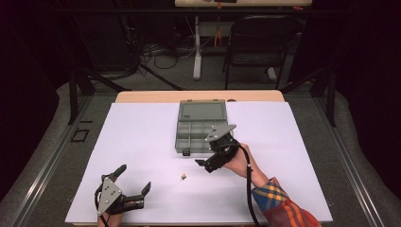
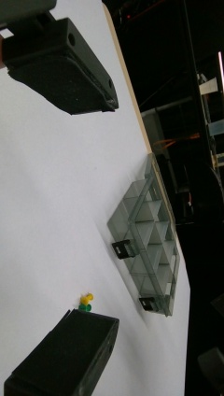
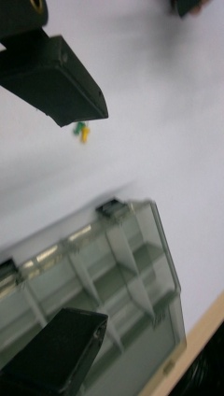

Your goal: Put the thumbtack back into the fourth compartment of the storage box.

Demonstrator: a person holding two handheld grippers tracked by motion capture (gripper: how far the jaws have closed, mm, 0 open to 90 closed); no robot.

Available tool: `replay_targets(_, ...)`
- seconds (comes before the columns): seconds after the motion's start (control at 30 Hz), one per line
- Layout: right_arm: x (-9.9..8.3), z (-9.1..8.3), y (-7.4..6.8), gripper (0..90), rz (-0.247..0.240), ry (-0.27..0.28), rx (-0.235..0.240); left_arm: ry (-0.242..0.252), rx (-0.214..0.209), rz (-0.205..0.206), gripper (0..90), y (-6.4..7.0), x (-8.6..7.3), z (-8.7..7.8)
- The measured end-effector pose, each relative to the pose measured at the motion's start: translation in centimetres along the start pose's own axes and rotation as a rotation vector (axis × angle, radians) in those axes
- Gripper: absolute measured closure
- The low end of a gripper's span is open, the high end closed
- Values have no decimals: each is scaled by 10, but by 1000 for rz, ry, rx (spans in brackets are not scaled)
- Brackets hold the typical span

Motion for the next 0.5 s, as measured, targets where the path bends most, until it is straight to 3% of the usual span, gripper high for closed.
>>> replay_targets(0.2, -3, 18, -29, 0, -41, -12, 83, 2, 1, 1, 0, -1, 0, -1)
replay_targets(0.5, -13, 43, -58, 6, -71, -71, 147, -1, 3, 9, 0, -1, 0, -1)
Point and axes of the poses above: each handheld gripper's, and its own axes: z roughly forward along the jaws, x roughly out of its top, y roughly to its right, the point moved 8 cm from there along z, roughly forward along the jaws, and after that the axes turned 11 degrees about -z, right-handed, at the moved point
